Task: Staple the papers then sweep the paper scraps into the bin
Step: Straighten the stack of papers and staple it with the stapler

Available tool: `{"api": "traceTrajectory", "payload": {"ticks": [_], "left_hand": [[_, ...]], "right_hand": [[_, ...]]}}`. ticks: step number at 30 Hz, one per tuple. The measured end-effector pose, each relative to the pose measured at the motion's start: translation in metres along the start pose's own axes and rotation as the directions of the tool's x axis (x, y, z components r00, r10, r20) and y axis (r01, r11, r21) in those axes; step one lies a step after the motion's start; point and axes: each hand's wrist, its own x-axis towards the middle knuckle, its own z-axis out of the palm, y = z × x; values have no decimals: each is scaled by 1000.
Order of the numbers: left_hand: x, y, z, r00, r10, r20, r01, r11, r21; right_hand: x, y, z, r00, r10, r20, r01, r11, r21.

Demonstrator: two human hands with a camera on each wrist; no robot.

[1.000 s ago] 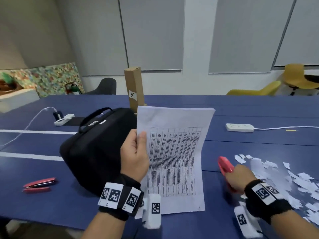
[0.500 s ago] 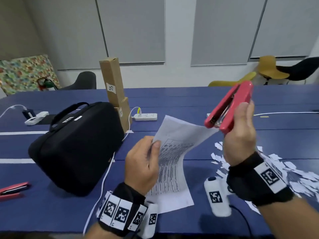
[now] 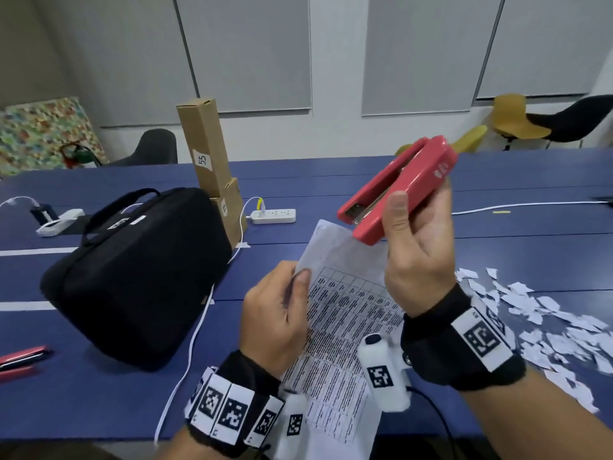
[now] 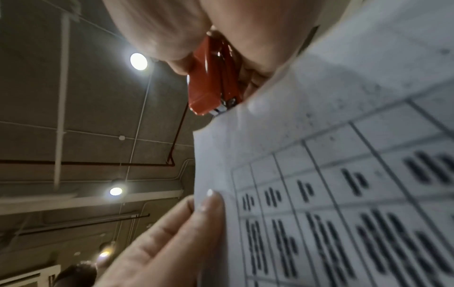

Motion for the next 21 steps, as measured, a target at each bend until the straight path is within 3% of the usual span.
{"api": "traceTrajectory", "payload": {"ticks": [12, 21], "left_hand": [[6, 12, 3, 1000, -6, -3, 6, 1000, 8], [4, 18, 10, 997, 68, 47, -74, 990, 123]], "right_hand": [[-6, -1, 10, 999, 38, -20, -38, 999, -15], [7, -6, 37, 946, 44, -320, -97, 984, -152]]}}
